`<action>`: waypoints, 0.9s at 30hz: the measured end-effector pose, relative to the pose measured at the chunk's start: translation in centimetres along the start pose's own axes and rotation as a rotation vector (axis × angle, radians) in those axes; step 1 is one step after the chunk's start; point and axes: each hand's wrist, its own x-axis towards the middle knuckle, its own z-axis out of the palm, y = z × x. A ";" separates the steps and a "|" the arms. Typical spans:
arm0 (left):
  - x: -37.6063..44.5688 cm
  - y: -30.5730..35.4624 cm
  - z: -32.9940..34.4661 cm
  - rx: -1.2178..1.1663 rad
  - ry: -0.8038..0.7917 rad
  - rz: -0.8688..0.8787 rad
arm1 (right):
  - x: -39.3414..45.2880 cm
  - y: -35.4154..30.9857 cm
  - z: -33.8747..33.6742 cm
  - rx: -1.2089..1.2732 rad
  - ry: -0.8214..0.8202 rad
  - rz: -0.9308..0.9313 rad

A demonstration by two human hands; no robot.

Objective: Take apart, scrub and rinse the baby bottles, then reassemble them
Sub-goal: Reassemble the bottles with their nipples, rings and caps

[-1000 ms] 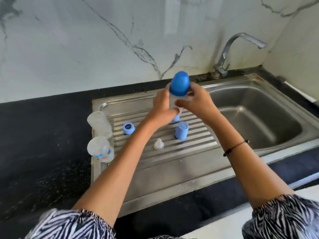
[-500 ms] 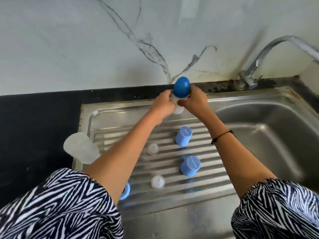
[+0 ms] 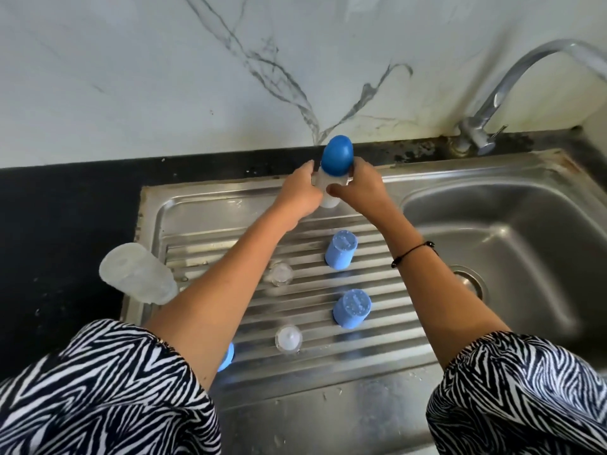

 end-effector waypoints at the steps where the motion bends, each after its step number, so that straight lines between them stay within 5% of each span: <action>1: -0.4 0.0 -0.2 0.002 0.005 -0.009 | -0.3 -0.1 -0.3 -0.001 -0.015 0.014; 10: -12.3 -1.2 -3.4 -0.007 0.111 0.057 | -9.5 -5.3 -3.3 -0.064 0.039 -0.078; 18: -24.9 -5.1 -7.5 0.047 0.269 0.106 | -19.9 -10.4 2.9 0.054 -0.165 -0.217; 23: -28.8 -8.5 -10.1 0.284 0.444 0.129 | -23.0 -11.0 7.5 -0.139 -0.276 -0.310; 27: -28.8 -12.1 -11.5 0.674 0.436 0.147 | -23.7 -10.5 11.2 -0.443 -0.277 -0.417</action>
